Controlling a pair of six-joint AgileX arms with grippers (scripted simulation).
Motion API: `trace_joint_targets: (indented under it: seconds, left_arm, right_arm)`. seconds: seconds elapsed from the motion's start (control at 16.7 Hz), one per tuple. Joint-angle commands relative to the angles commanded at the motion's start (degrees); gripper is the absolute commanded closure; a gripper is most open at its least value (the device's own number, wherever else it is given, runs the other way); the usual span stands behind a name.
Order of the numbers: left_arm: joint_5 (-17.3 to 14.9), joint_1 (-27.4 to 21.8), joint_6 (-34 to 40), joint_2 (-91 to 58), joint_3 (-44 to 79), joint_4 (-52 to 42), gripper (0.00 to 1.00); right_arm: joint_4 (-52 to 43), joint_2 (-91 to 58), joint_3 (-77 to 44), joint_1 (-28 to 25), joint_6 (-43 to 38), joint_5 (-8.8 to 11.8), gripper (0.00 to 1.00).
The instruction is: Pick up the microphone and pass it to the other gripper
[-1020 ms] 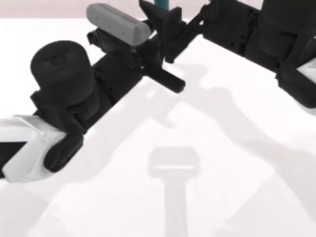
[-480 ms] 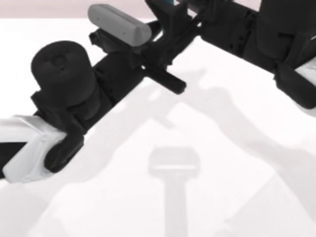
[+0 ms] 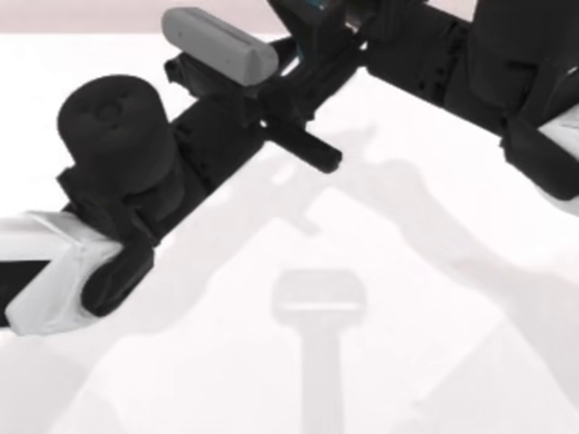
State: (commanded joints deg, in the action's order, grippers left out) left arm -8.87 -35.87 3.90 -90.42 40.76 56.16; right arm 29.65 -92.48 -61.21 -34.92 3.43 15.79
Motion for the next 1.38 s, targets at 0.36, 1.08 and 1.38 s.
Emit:
trace_joint_targets:
  seconds: [0.36,1.08,1.38]
  left_arm:
    - [0.0,0.0,0.0,0.0,0.0,0.0,0.85]
    - [0.0,0.0,0.0,0.0,0.0,0.0,0.0]
    - [0.0,0.0,0.0,0.0,0.0,0.0,0.0]
  right_arm:
    - [0.0,0.0,0.0,0.0,0.0,0.0,1.0]
    - [0.0,0.0,0.0,0.0,0.0,0.0,1.0]
    - [0.0,0.0,0.0,0.0,0.0,0.0,1.0]
